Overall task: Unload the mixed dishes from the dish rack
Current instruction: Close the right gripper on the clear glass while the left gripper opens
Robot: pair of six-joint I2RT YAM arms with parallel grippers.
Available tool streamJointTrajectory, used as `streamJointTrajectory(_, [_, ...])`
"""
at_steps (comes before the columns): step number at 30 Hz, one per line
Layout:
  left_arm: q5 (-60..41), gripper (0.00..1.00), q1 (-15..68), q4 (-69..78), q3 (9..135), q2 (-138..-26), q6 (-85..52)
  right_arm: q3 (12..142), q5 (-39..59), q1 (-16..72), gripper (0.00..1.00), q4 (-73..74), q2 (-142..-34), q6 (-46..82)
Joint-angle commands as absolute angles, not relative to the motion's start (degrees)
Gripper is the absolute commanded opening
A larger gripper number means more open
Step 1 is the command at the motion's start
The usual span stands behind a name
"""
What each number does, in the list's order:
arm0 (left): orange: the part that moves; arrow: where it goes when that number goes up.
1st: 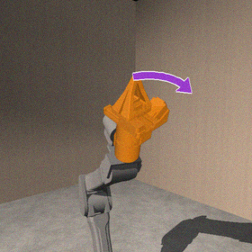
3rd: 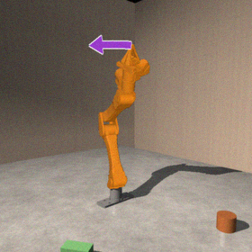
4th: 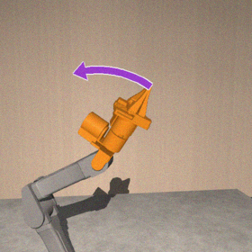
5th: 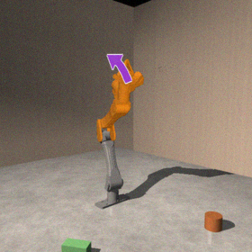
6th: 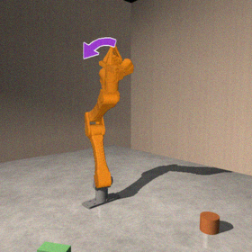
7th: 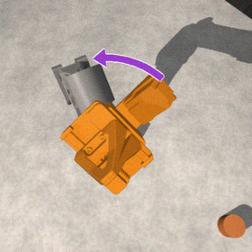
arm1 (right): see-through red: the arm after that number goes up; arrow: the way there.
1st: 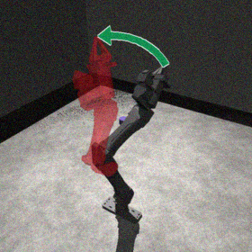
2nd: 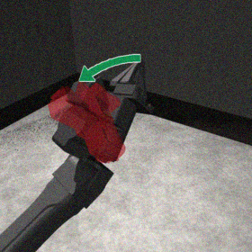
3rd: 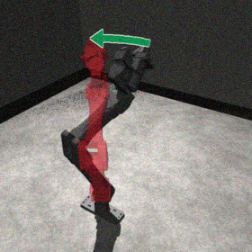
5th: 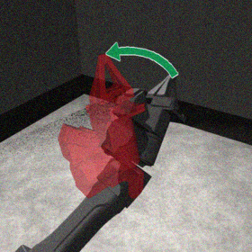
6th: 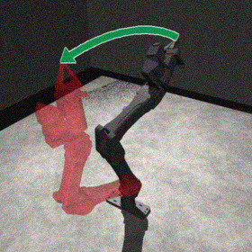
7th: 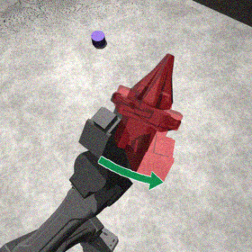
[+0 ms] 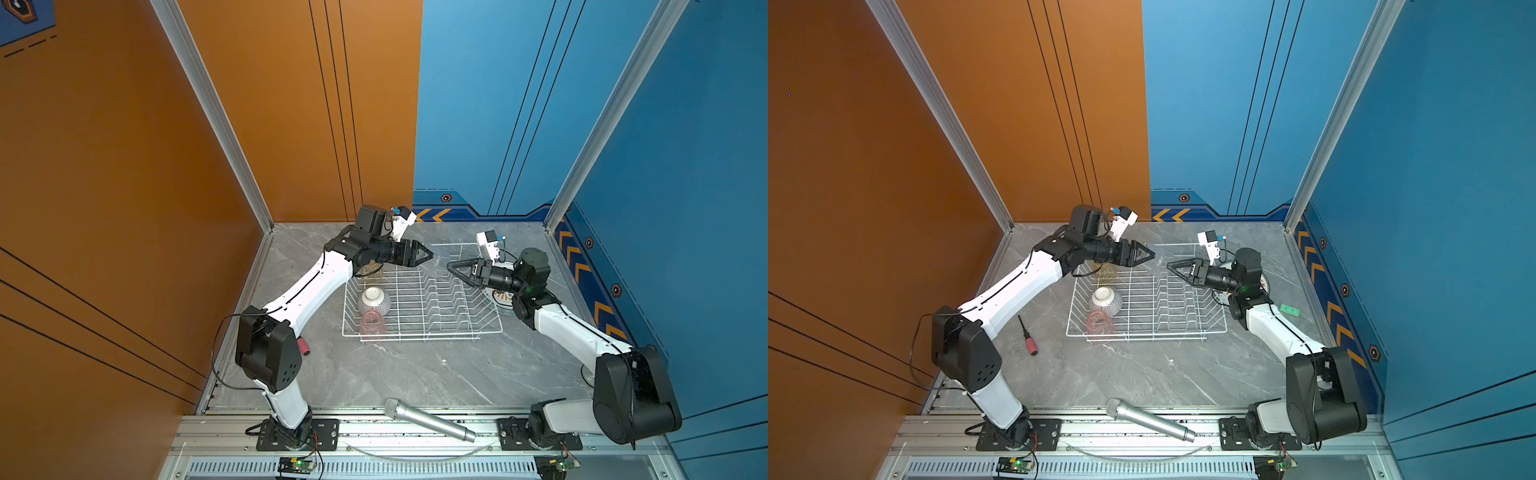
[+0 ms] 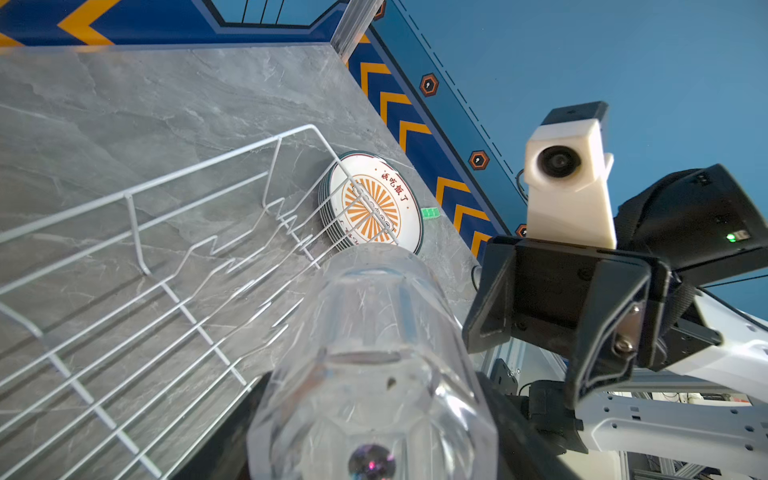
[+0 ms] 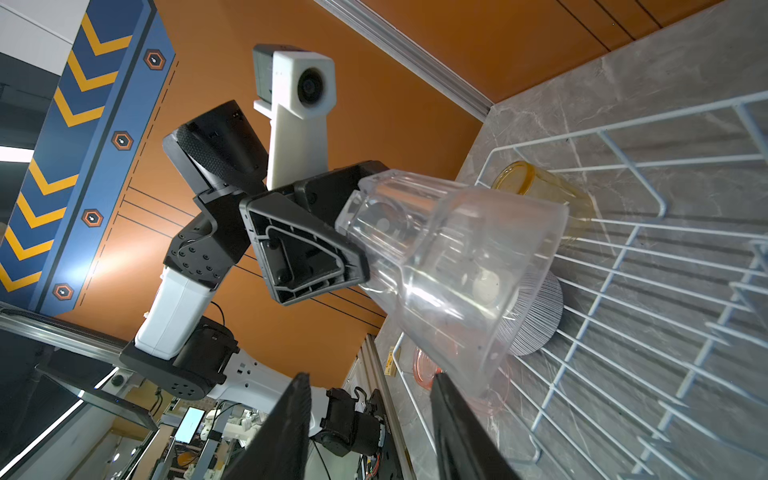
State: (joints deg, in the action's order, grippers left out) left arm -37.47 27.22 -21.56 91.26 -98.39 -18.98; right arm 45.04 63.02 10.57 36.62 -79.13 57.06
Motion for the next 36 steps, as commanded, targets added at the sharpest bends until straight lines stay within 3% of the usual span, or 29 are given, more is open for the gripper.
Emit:
streamJointTrajectory(1, [-38.94,0.36,26.00,-19.23,91.14,-96.08,-19.00,45.10,63.88,9.34,0.45,32.40,-75.95,54.04])
streamJointTrajectory(5, [-39.31,0.37,25.84,-19.17,90.98,-95.92,-19.06,47.82,60.83,9.45,0.45,13.25,-72.98,41.35])
streamJointTrajectory(7, [-39.71,0.37,26.05,-18.76,91.05,-95.80,-19.20,47.92,60.60,9.49,0.45,12.43,-73.07,40.53])
streamJointTrajectory(27, [-49.95,0.36,28.31,-4.05,87.64,-97.29,-28.42,48.03,63.89,10.53,0.41,49.68,-80.64,65.46])
streamJointTrajectory(30, [-50.55,0.36,28.72,-2.62,87.36,-97.53,-29.35,48.39,63.89,10.63,0.36,55.97,-82.49,69.79])
streamJointTrajectory(36, [-50.54,0.36,29.00,-1.72,87.19,-97.67,-29.78,48.60,64.07,10.67,0.09,70.00,-86.97,80.51])
